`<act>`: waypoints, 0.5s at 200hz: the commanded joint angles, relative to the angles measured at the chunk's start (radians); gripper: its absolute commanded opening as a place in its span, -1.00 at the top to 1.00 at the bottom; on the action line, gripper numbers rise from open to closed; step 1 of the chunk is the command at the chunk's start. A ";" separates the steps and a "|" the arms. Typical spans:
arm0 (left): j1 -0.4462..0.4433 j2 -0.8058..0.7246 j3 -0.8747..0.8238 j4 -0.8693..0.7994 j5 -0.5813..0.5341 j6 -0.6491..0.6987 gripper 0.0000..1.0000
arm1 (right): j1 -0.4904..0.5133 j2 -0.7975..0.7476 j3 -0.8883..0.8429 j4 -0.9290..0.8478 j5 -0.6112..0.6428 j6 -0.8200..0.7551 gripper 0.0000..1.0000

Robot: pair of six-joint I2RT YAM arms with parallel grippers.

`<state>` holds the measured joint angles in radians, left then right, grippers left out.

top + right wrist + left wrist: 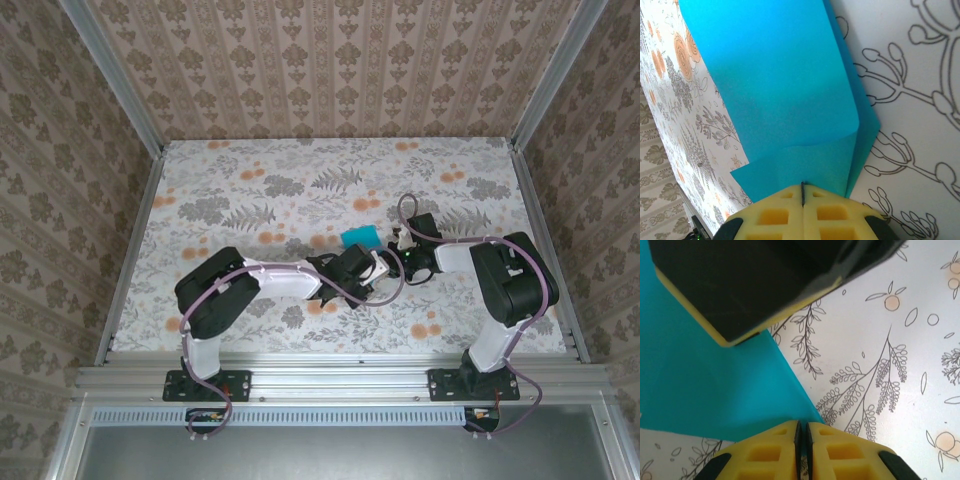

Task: Fold a paper plane with a square sheet of paper (pick it up from the middle)
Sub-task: Third fold the triangle at the center of the table.

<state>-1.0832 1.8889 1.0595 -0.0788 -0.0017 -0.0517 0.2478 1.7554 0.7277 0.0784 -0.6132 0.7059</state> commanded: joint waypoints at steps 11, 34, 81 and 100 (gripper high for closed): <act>-0.046 0.001 -0.076 -0.271 -0.046 -0.009 0.70 | -0.005 0.056 -0.025 -0.106 0.214 -0.031 0.87; -0.043 -0.057 -0.087 -0.252 -0.028 -0.031 0.70 | -0.005 0.055 -0.023 -0.104 0.197 -0.035 0.88; 0.007 -0.202 -0.058 -0.180 0.097 -0.093 0.68 | -0.002 0.059 -0.020 -0.099 0.153 -0.048 0.87; 0.034 -0.222 -0.046 -0.116 0.192 -0.137 0.68 | -0.001 0.058 -0.022 -0.089 0.134 -0.046 0.87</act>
<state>-1.0824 1.7222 0.9928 -0.2352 0.0570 -0.1150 0.2481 1.7554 0.7296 0.0784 -0.6147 0.6842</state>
